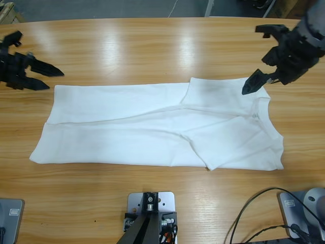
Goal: Fold clothes
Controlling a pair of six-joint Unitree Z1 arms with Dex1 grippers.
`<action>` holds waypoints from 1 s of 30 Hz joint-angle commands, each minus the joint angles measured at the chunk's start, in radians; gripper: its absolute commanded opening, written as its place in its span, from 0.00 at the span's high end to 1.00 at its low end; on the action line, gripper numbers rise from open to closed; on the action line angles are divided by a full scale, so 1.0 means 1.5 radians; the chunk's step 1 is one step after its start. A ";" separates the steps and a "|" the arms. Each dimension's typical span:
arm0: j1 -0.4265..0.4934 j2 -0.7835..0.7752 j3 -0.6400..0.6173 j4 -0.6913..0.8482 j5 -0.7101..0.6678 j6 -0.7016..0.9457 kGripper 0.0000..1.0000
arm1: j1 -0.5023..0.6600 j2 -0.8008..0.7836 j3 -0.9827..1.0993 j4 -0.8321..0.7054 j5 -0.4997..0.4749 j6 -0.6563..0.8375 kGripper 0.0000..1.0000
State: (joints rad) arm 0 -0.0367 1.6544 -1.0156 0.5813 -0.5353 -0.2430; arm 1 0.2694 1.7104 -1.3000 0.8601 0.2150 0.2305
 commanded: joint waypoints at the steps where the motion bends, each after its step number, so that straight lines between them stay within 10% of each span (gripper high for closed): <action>1: 0.042 -0.054 0.059 -0.009 -0.101 -0.028 0.12 | -0.042 -0.101 0.191 -0.164 0.143 0.063 0.02; 10: 0.140 -0.093 0.342 -0.289 -0.225 -0.165 0.12 | -0.042 -0.145 0.236 -0.184 0.171 0.074 0.03; 19: 0.135 0.001 0.045 0.057 -0.055 -0.077 0.12 | -0.031 -0.190 0.246 -0.182 0.173 0.098 0.03; 30: 0.144 0.135 0.016 0.084 0.022 -0.030 0.12 | -0.049 -0.215 0.244 -0.180 0.153 0.113 0.03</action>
State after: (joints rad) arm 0 0.1588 1.7084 -0.9695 0.6858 -0.5337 -0.3061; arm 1 0.2211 1.4143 -0.9655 0.5935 0.4597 0.3874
